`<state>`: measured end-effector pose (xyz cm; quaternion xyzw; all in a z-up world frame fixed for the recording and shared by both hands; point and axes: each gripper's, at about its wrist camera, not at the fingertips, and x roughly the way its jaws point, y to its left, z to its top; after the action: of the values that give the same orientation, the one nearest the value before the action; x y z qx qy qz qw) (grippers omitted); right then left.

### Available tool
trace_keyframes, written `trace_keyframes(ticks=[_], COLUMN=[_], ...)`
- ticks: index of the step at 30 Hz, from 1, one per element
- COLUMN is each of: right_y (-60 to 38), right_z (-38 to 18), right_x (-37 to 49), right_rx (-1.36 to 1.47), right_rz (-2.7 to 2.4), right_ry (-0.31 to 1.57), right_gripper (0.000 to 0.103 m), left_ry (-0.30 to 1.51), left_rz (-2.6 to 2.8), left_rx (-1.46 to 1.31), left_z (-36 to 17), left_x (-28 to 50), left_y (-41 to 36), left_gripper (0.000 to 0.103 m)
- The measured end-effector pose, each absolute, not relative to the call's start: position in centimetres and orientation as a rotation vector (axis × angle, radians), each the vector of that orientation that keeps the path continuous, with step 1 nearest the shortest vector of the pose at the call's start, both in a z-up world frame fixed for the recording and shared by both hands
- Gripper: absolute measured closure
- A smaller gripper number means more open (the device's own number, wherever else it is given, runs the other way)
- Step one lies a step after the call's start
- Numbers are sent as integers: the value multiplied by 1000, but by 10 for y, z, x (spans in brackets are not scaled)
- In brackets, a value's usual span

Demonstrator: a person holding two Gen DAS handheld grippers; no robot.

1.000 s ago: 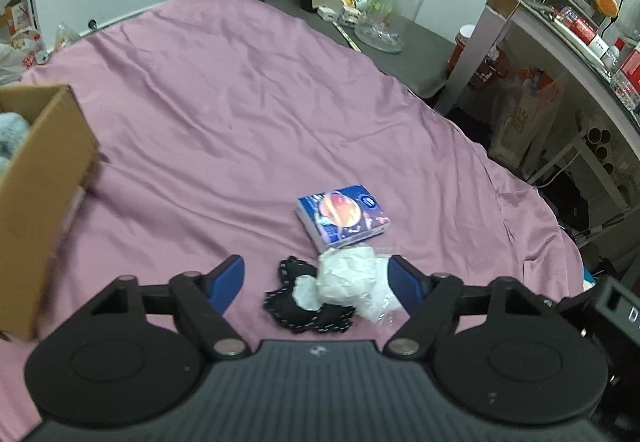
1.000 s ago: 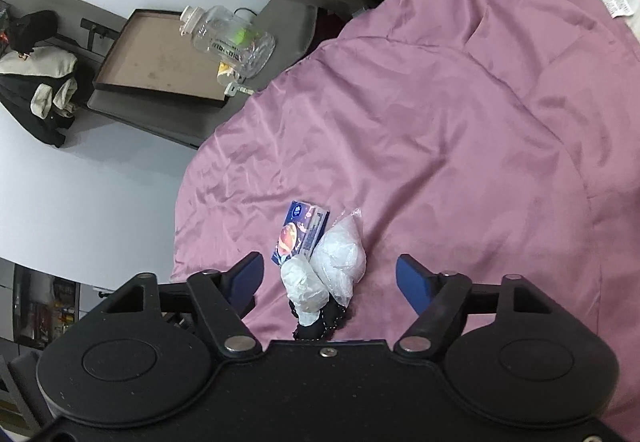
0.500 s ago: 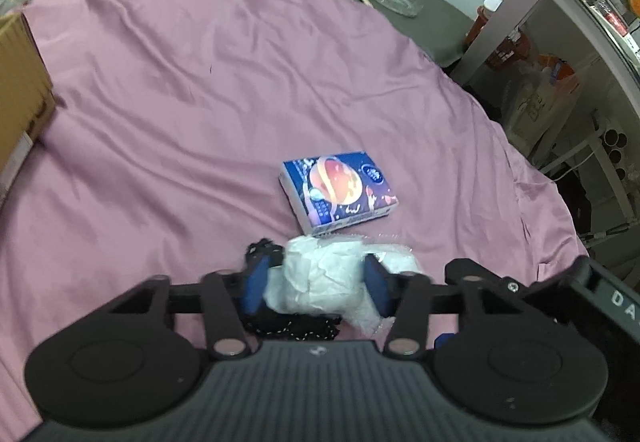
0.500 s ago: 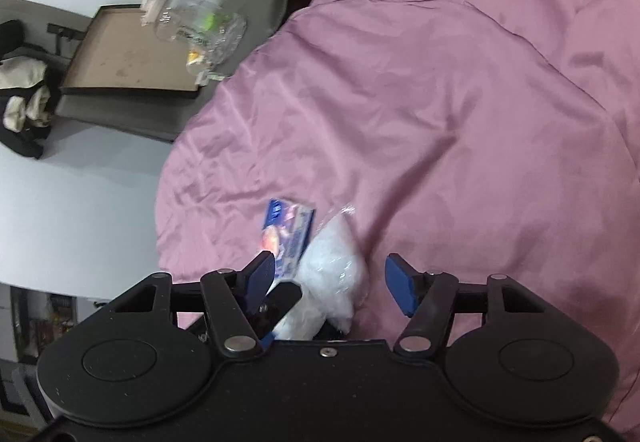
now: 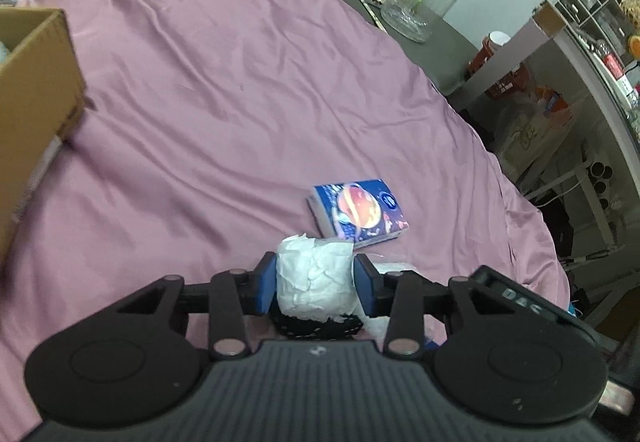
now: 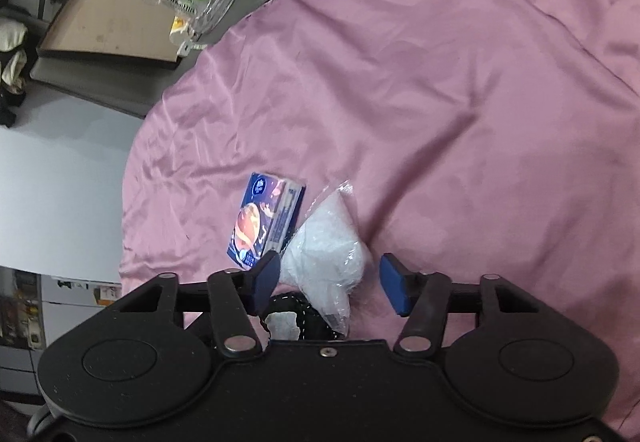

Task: Organize soft objects
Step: 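Close the left tool on the white tissue while the right tool grasps the clear plastic bag, then carry both items over the box and open both tools to drop them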

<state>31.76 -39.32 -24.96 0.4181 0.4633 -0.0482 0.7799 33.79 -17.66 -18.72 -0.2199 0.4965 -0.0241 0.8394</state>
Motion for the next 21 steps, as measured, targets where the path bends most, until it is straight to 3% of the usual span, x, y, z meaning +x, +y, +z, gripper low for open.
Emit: trace_keyframes(ticks=[5, 21], right_y=[-382, -355], right_z=[-248, -173], right_x=[319, 273], right_rx=[844, 747], right_rz=[-104, -59], right_ry=[1006, 850], right_gripper=[78, 80], left_ry=[1038, 949], left_rz=[-44, -26], left_rx=[-479, -486], left_z=[-173, -119], left_x=[323, 262], left_y=[-151, -60], left_gripper=[63, 63])
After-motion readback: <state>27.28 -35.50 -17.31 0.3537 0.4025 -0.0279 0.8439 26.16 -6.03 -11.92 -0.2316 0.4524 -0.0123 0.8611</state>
